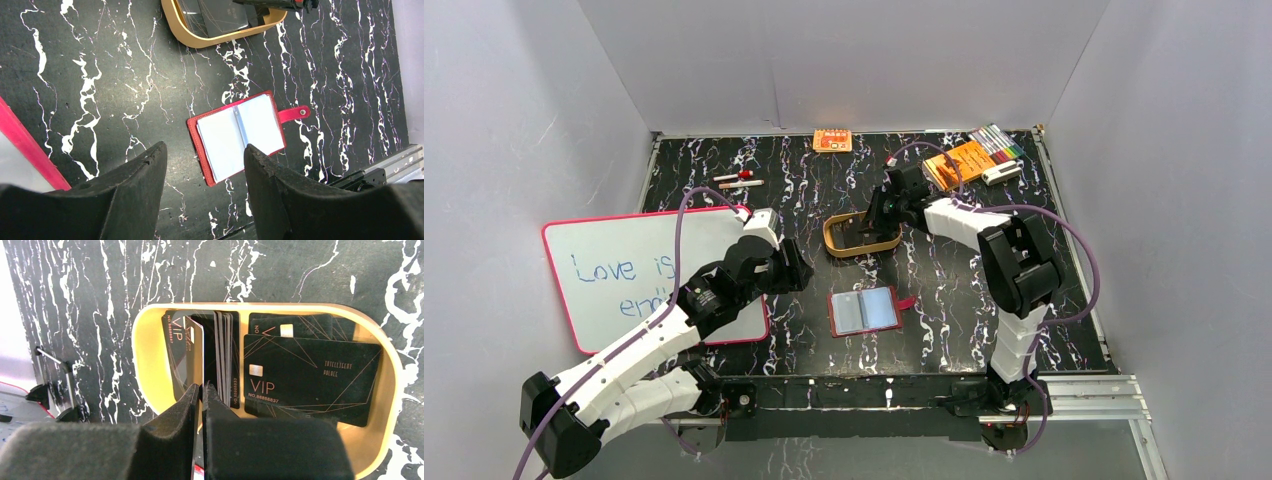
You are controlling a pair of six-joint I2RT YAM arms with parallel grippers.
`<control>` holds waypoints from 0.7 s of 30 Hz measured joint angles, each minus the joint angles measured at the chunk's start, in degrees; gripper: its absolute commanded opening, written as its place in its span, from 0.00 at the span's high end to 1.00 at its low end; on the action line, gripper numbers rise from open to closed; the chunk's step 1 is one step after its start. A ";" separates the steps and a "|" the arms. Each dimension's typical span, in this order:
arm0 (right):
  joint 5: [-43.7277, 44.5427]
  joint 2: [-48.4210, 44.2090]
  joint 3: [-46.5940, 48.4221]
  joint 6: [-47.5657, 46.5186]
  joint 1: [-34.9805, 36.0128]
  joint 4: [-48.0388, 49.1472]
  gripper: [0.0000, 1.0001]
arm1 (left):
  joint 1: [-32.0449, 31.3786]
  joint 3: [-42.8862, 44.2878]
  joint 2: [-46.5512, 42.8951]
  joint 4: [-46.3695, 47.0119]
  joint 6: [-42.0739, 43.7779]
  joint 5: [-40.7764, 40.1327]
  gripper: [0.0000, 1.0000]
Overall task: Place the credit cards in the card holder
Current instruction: Pick up the credit card from the storage box.
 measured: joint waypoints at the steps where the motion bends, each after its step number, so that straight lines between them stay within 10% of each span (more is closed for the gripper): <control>1: -0.24 -0.22 -0.04 0.20 0.00 0.00 1.00 | 0.00 0.00 0.00 0.00 0.00 0.00 0.44; 21: -3.96 -8.79 -2.03 13.03 -0.46 0.35 1.00 | 0.00 0.02 -0.50 -0.24 -0.22 0.00 0.44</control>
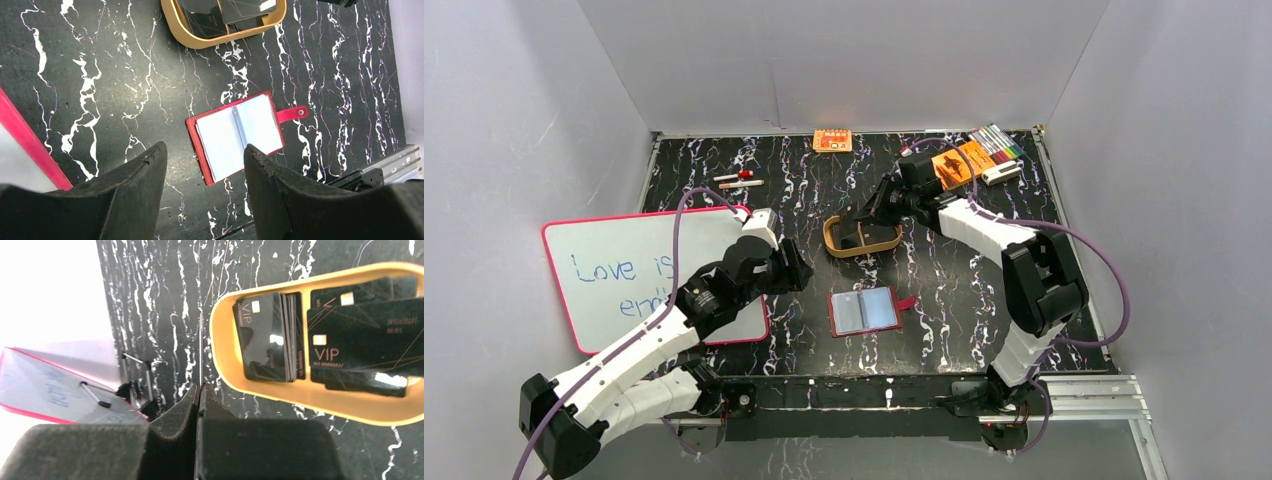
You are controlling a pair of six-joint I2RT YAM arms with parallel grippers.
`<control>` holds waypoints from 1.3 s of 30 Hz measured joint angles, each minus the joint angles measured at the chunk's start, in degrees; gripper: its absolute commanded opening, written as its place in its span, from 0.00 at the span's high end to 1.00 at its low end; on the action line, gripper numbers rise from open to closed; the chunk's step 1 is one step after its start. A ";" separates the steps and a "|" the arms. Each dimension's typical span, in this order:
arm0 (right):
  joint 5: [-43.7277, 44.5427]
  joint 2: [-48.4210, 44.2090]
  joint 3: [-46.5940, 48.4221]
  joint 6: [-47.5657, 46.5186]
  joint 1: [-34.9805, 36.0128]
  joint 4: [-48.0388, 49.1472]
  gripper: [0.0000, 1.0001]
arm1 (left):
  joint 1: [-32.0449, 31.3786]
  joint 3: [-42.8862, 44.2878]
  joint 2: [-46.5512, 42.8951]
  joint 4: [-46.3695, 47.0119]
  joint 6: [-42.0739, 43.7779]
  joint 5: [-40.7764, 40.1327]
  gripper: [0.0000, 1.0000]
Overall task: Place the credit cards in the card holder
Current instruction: Pick up the credit card from the storage box.
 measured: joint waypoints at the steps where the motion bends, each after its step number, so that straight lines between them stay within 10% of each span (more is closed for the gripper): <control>1: -0.22 -0.37 -0.13 1.16 -0.13 0.07 1.00 | 0.00 0.02 -0.04 -0.04 -0.04 0.00 0.44; 17: -2.56 -12.94 -14.56 33.42 -3.56 8.33 1.00 | 0.00 2.62 -0.22 -1.07 -3.28 -0.33 0.45; 39: -11.30 -16.28 -18.75 32.83 -6.29 17.57 1.00 | 0.00 4.94 1.86 0.24 -5.09 -0.22 0.45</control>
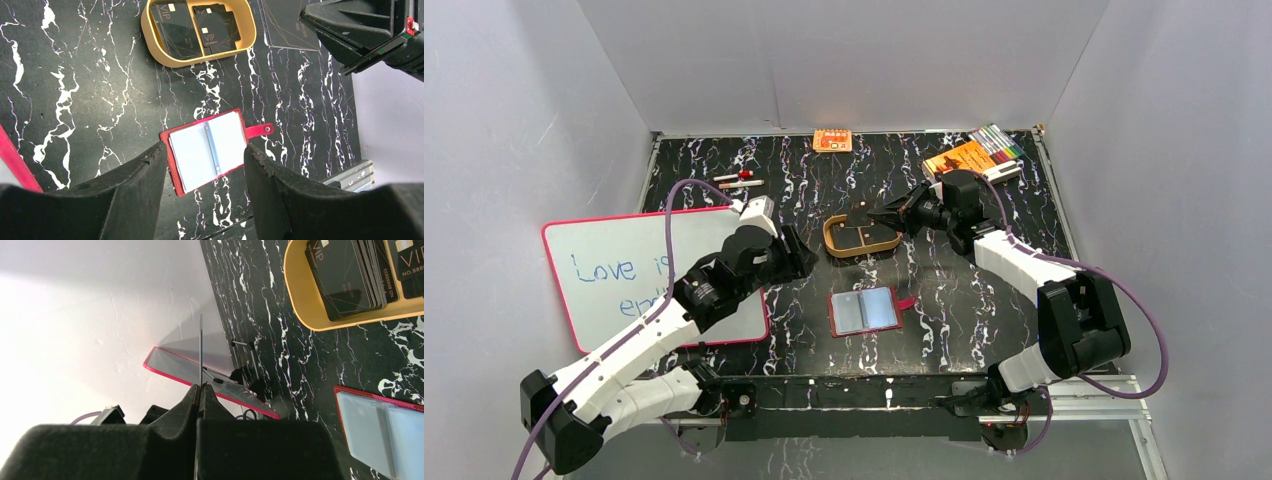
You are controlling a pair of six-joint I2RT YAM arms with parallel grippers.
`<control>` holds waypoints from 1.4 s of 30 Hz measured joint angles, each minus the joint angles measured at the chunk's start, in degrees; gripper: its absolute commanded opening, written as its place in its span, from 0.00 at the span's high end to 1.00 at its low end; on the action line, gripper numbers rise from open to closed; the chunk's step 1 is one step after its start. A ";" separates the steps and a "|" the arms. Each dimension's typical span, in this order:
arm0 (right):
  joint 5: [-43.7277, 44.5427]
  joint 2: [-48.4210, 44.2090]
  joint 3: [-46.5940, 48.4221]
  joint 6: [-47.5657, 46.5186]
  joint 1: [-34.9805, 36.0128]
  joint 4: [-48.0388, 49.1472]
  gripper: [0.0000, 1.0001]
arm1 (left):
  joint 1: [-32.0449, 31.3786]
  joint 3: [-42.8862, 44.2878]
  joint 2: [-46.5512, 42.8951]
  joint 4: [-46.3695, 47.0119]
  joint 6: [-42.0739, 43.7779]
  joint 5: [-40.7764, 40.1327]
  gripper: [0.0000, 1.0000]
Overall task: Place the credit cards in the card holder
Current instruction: Pick up the credit card from the storage box.
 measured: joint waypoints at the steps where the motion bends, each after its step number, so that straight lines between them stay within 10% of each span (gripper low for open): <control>1: -0.42 0.00 -0.24 -0.17 -0.11 0.13 1.00 | 0.00 0.02 0.15 0.04 0.00 0.00 0.45; 28: -14.40 -0.13 -4.79 -1.86 -0.70 17.03 1.00 | 0.00 0.96 2.19 1.25 -0.02 0.39 0.45; 42: -24.68 -23.34 -10.86 -38.45 1.66 9.05 1.00 | 0.00 -4.50 -7.50 7.76 0.44 3.21 0.41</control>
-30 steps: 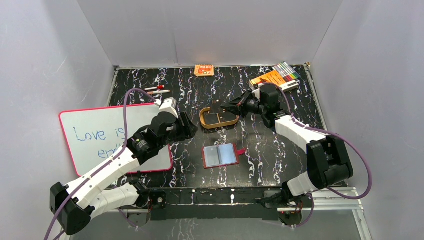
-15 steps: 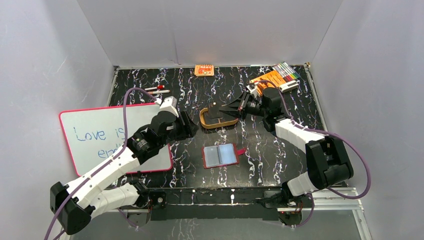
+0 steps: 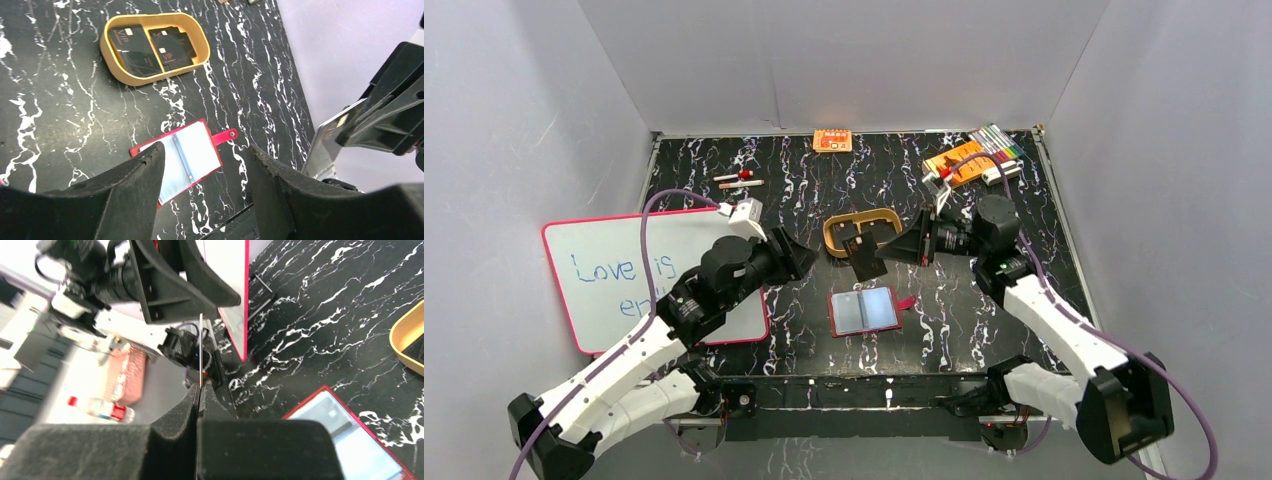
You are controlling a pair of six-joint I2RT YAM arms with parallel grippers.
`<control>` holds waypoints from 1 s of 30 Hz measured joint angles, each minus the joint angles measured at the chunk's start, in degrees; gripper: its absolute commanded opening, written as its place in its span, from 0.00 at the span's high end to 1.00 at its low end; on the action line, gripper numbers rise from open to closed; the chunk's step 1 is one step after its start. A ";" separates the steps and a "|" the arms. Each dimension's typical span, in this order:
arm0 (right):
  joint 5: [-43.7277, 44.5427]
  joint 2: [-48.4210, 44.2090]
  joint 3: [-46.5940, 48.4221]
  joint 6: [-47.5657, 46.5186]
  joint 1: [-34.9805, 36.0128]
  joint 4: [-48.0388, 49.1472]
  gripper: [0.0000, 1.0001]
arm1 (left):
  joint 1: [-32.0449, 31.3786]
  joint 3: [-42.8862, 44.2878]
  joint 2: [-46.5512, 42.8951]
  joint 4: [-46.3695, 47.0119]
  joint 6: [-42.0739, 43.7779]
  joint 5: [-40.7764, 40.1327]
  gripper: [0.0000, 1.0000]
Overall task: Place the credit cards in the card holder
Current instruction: Pick up the credit card from the storage box, then insert the credit card into the card holder.
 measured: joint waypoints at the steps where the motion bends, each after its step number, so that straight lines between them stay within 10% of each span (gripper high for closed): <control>1: 0.00 -1.51 -0.79 -2.40 0.31 -1.40 1.00 | 0.00 -0.72 -0.37 0.98 0.22 0.76 0.41; 13: 2.99 -6.10 -4.24 -13.99 0.39 -11.58 1.00 | 0.02 -3.58 1.77 8.46 1.05 10.69 0.41; 30: 24.06 -7.48 -19.41 1.40 0.79 -11.26 1.00 | 0.00 -6.12 14.14 11.89 -2.12 17.64 0.48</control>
